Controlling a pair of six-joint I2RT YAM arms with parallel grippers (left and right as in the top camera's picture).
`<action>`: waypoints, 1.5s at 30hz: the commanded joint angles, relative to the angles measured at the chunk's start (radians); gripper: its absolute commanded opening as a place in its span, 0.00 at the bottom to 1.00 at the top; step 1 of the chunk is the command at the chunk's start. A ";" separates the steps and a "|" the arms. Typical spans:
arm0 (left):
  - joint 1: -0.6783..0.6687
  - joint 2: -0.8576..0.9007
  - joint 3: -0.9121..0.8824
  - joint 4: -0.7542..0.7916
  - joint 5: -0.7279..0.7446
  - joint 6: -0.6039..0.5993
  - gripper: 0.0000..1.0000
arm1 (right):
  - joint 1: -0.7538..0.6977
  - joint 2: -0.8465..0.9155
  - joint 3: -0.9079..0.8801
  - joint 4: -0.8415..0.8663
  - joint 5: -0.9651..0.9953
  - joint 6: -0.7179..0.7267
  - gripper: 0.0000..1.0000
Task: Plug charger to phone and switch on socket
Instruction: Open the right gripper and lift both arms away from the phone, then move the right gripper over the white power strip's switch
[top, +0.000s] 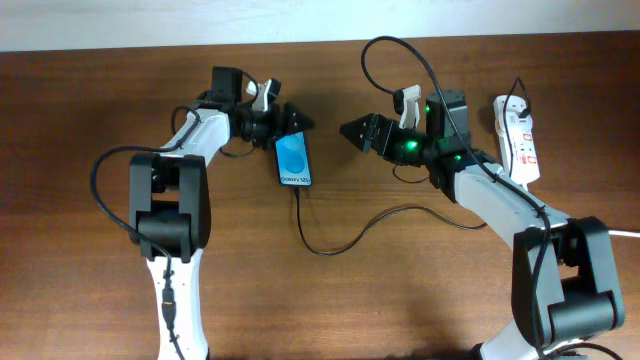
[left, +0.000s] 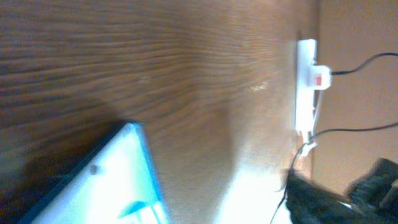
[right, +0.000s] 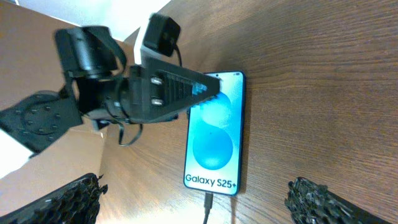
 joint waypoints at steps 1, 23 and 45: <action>0.006 0.033 -0.003 -0.053 -0.245 0.017 0.99 | -0.002 -0.004 0.005 0.000 -0.001 -0.013 0.98; 0.060 0.033 0.801 -0.791 -0.652 0.177 0.99 | -0.005 -0.005 0.575 -1.004 0.391 -0.396 0.98; 0.065 0.033 1.081 -1.071 -0.638 0.234 0.99 | -0.713 0.034 0.798 -1.286 0.558 -0.438 0.98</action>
